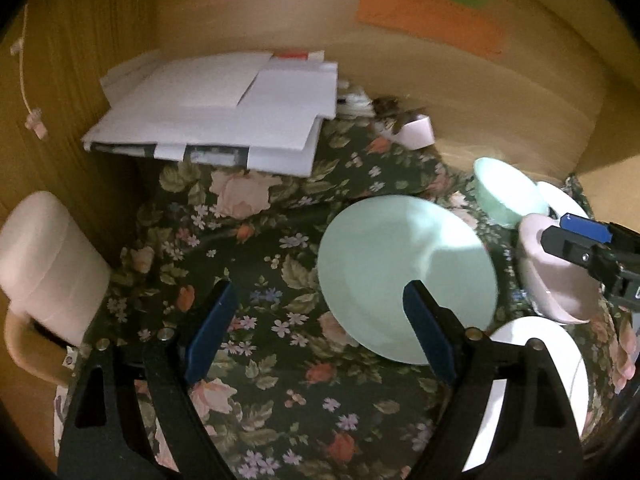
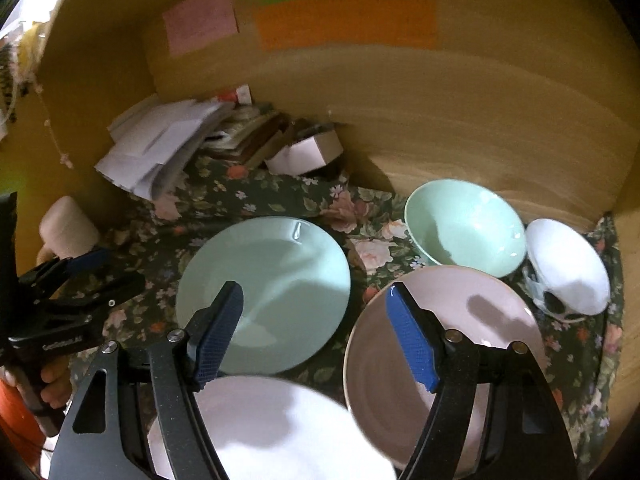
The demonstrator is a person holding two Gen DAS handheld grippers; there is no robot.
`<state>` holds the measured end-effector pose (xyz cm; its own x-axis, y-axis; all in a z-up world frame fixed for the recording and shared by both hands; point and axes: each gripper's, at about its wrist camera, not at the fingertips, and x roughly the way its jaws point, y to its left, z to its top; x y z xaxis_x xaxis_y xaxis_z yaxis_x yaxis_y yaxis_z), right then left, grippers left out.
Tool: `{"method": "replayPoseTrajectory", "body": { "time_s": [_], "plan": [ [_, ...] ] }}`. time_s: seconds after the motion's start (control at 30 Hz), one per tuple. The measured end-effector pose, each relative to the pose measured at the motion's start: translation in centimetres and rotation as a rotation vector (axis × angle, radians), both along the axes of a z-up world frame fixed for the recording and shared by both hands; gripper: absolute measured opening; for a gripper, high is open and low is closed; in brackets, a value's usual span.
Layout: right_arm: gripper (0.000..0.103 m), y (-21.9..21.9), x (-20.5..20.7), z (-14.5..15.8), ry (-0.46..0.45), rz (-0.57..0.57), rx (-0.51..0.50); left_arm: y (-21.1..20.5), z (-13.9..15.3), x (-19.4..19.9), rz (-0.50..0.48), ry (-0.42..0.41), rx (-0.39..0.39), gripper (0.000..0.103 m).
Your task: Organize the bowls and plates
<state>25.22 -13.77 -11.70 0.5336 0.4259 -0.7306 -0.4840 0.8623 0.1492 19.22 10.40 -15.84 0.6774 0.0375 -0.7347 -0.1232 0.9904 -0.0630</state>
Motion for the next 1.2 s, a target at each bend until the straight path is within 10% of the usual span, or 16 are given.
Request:
{"method": "replayPoseTrajectory", "body": {
  "time_s": [0.27, 0.53, 1.2],
  "plan": [
    [0.070, 1.8, 3.9, -3.0, 0.099, 0.045, -0.052, 0.8, -2.8, 2.1, -0.009, 0.066, -0.002, 0.086],
    [0.041, 3.9, 7.1, -5.6, 0.214, 0.111, -0.130, 1.2, -4.2, 3.7, -0.022, 0.100, -0.035, 0.086],
    [0.033, 7.3, 7.8, -6.4, 0.330, 0.131, -0.181, 2.4, -5.4, 3.2, -0.056, 0.153, -0.107, 0.065]
  ]
}}
